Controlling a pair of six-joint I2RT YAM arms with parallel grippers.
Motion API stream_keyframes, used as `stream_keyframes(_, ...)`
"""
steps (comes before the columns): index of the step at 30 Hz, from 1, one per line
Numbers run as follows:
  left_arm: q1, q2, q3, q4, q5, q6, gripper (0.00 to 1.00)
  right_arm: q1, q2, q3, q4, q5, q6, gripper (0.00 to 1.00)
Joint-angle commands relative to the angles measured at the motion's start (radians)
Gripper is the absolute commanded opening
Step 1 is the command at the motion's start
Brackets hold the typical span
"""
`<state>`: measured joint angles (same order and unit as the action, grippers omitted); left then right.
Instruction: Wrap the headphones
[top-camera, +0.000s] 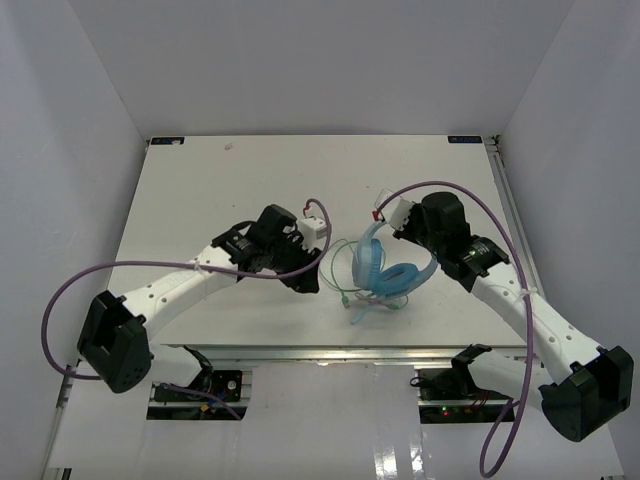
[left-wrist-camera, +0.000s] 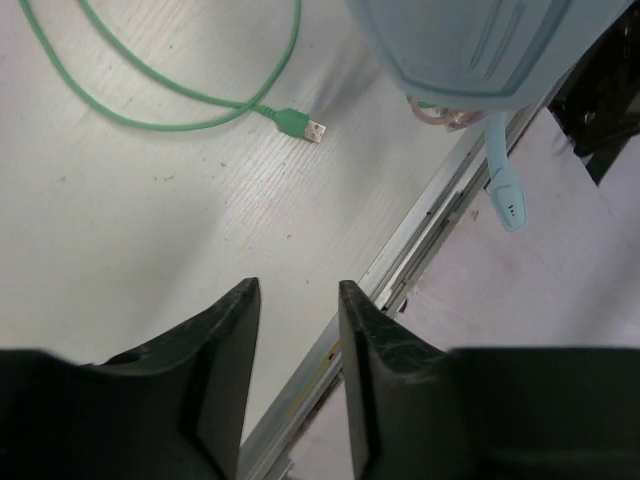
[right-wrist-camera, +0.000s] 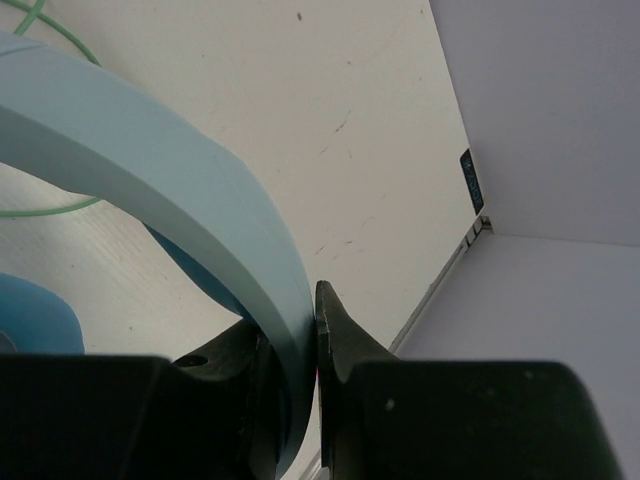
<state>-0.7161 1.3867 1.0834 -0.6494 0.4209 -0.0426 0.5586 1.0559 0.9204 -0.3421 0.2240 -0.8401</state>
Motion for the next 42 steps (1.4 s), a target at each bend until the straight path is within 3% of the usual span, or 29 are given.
stream_keyframes(1, 0.011, -0.196, -0.177, 0.253, -0.092, -0.269, 0.54, -0.099, -0.003, 0.096, 0.051, -0.113, 0.179, 0.08)
stream_keyframes(6, 0.017, -0.364, -0.443, 0.573, -0.092, -0.489, 0.73, -0.251, 0.037, 0.256, -0.053, -0.345, 0.375, 0.08)
stream_keyframes(11, 0.017, -0.345, -0.578, 0.792, -0.112, -0.524, 0.79, -0.294, 0.085, 0.394, -0.120, -0.482, 0.470, 0.08)
stream_keyframes(20, 0.015, -0.245, -0.598, 0.965, -0.157, -0.313, 0.80, -0.312, 0.247, 0.800, -0.223, -0.632, 0.661, 0.08)
stream_keyframes(25, 0.015, -0.232, -0.677, 1.062, -0.203, -0.317, 0.81, -0.351, 0.301, 0.919, -0.222, -0.681, 0.763, 0.08)
stream_keyframes(32, 0.003, -0.174, -0.805, 1.283, -0.211, -0.390, 0.87, -0.422, 0.360, 1.016, -0.195, -0.744, 0.873, 0.08)
stream_keyframes(42, -0.096, 0.007, -0.823, 1.645, -0.129, -0.353, 0.88, -0.462, 0.383, 1.039, -0.163, -0.758, 0.949, 0.08)
